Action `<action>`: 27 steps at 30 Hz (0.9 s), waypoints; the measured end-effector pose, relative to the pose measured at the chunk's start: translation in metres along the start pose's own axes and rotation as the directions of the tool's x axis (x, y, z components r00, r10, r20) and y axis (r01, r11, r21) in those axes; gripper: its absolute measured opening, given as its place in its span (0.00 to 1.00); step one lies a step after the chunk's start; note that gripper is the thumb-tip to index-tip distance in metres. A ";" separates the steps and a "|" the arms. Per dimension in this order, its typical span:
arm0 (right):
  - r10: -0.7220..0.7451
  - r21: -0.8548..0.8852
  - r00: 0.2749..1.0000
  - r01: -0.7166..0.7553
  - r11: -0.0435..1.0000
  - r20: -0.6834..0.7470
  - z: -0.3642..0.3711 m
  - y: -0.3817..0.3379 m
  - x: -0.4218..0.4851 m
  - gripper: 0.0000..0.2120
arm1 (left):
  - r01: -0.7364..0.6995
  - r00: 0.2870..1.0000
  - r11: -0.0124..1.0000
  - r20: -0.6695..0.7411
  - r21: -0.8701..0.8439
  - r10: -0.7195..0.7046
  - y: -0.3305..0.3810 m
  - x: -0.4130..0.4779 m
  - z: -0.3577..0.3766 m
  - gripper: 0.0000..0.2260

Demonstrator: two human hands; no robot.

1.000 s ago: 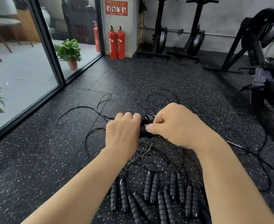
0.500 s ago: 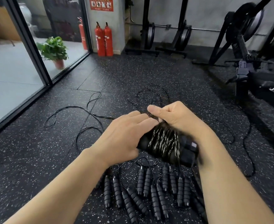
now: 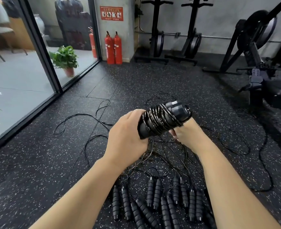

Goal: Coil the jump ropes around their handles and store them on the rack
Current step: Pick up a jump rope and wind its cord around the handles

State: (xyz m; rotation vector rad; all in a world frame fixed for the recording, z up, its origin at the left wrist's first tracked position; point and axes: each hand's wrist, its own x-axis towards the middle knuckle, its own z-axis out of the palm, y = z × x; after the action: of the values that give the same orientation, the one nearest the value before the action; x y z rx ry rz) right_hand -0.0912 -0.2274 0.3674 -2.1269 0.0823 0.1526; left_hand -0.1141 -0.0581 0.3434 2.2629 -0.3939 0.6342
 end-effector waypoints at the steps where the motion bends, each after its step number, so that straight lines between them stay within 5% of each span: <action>1: -0.043 0.065 0.999 0.042 0.997 0.001 0.000 0.005 0.004 0.14 | 0.038 0.999 0.999 -0.006 0.013 -0.038 -0.001 0.000 -0.001 0.19; 4: -0.116 -0.089 0.990 0.109 0.990 -0.075 0.002 0.012 0.008 0.28 | 0.175 0.985 0.984 -0.013 0.021 -0.174 -0.002 0.002 -0.004 0.15; 10: -0.115 -0.345 0.993 0.099 0.933 -0.024 0.011 0.003 0.002 0.28 | 0.389 0.921 0.917 -0.027 0.083 -0.388 -0.010 0.008 -0.010 0.10; 16: -0.184 -0.732 0.970 0.243 0.636 0.161 0.036 -0.029 -0.029 0.16 | 0.506 0.850 0.799 -0.028 0.324 -0.527 -0.027 0.014 -0.013 0.10; 21: -0.345 -0.794 0.906 0.393 0.464 0.247 0.053 -0.052 -0.051 0.15 | 0.311 0.919 0.726 0.002 0.613 -0.395 -0.029 0.012 -0.008 0.10; 27: -0.357 -0.749 0.910 0.387 0.538 0.213 0.019 -0.057 -0.045 0.14 | -0.113 0.969 0.744 0.240 0.659 -0.066 -0.024 0.003 0.007 0.13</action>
State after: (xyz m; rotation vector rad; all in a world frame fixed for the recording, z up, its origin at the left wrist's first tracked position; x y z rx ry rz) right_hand -0.1301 -0.1814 0.4112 -2.9643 -0.5773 -0.0536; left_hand -0.0989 -0.0473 0.3268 3.0620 -0.3481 0.5586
